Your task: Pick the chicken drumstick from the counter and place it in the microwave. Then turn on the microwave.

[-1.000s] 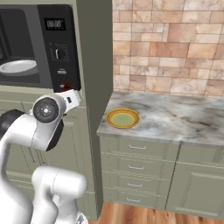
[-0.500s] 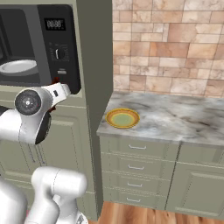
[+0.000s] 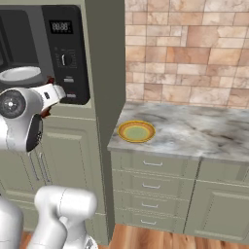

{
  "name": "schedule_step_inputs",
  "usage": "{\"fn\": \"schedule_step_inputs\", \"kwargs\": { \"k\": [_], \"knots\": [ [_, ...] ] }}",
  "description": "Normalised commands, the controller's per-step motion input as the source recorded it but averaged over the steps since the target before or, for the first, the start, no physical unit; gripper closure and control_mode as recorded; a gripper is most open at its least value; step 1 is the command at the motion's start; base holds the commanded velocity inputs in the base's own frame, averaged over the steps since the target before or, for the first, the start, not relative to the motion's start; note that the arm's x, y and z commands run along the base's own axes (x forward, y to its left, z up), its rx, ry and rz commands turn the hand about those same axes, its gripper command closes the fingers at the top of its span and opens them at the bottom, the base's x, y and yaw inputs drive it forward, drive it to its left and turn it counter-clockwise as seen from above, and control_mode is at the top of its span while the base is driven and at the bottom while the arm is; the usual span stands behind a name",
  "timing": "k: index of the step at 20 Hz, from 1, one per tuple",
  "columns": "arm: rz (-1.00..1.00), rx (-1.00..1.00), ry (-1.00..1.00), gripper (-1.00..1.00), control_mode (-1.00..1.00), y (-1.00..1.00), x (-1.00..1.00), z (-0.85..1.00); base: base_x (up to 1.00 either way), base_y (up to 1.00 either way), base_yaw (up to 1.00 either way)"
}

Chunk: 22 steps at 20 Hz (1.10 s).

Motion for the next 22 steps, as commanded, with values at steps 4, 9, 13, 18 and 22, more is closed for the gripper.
{"fn": "schedule_step_inputs", "kwargs": {
  "k": [4, 9, 13, 18, 22],
  "knots": [
    [-0.01, -0.01, -0.01, 1.0, -1.0, 0.34, 0.0, 0.16, 0.0, 0.0, 0.0],
    [-0.01, -0.01, 0.0, 1.0, -1.0, 0.34, 0.01, 0.12, 0.0, 0.0, 0.0],
    [-0.02, -0.01, 0.0, 1.0, -1.0, 0.32, 0.06, 0.11, 0.0, 0.0, 0.0],
    [-0.02, 0.0, -0.01, 1.0, -1.0, 0.28, 0.11, 0.11, 0.0, 0.0, 0.0],
    [-0.01, 0.0, -0.01, 1.0, -1.0, 0.26, 0.13, 0.12, 0.0, 0.0, 0.0]
  ]
}}
